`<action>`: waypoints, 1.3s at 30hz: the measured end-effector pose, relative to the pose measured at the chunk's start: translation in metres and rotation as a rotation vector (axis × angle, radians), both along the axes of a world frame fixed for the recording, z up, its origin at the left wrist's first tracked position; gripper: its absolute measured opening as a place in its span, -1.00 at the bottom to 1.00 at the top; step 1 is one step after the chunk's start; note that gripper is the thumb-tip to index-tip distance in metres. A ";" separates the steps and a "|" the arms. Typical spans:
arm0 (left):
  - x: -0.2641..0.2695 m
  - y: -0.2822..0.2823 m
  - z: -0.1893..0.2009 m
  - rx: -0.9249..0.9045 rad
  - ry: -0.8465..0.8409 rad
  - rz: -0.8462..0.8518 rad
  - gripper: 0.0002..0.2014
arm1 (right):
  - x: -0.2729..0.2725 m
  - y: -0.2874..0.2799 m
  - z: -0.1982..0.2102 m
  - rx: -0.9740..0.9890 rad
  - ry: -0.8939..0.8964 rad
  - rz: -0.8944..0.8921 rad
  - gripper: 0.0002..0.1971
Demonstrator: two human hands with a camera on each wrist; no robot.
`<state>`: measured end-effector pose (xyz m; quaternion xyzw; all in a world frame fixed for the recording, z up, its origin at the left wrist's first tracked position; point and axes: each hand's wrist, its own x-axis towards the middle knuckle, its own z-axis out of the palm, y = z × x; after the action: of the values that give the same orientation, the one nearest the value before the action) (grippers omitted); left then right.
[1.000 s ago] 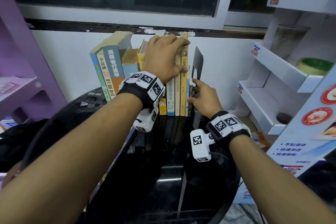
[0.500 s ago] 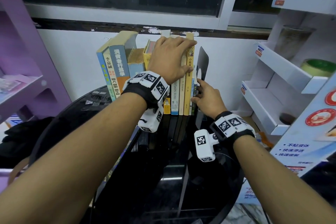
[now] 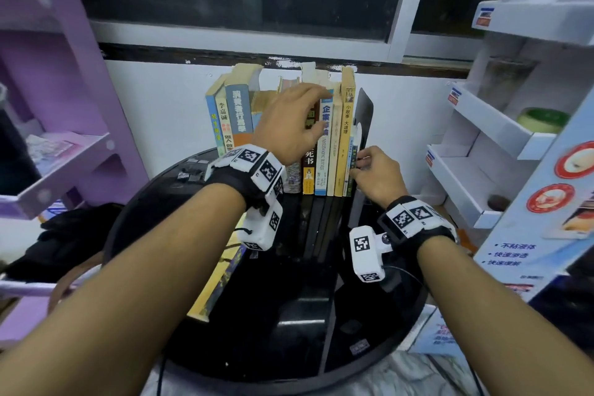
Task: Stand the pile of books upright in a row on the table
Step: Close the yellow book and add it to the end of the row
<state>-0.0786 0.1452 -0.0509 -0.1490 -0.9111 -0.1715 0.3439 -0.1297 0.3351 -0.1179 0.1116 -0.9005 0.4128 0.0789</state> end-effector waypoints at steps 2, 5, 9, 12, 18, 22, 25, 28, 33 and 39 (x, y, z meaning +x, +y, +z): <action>0.015 -0.011 -0.005 0.041 -0.018 0.001 -0.59 | 0.009 -0.005 0.000 -0.014 -0.008 -0.020 -0.73; 0.038 -0.034 -0.017 0.072 -0.052 0.039 -0.64 | 0.024 -0.021 0.000 0.012 -0.053 0.013 -0.66; 0.064 -0.069 -0.035 0.062 -0.236 0.197 -0.60 | 0.043 -0.051 0.001 0.130 -0.167 0.112 -0.50; 0.083 -0.089 -0.046 0.093 -0.396 0.281 -0.54 | 0.058 -0.075 0.000 0.249 -0.227 0.210 -0.43; 0.104 -0.121 -0.069 0.230 -0.668 0.367 -0.42 | 0.078 -0.116 -0.009 0.371 -0.341 0.337 -0.26; 0.112 -0.128 -0.081 0.304 -0.899 0.412 -0.37 | 0.085 -0.134 -0.015 0.419 -0.404 0.353 -0.13; 0.115 -0.130 -0.092 0.319 -1.001 0.460 -0.26 | 0.087 -0.142 -0.019 0.442 -0.426 0.333 -0.04; 0.116 -0.127 -0.094 0.289 -1.056 0.494 -0.20 | 0.087 -0.146 -0.022 0.472 -0.412 0.322 -0.01; 0.116 -0.125 -0.096 0.223 -1.059 0.521 -0.11 | 0.090 -0.150 -0.026 0.574 -0.371 0.308 -0.07; 0.119 -0.130 -0.100 0.293 -0.997 0.535 -0.04 | 0.092 -0.149 -0.029 0.546 -0.421 0.284 -0.23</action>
<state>0.0405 0.0152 -0.1510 0.2340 -0.9357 -0.2523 -0.0781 -0.0374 0.1862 -0.1473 0.1651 -0.9495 0.1780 -0.1988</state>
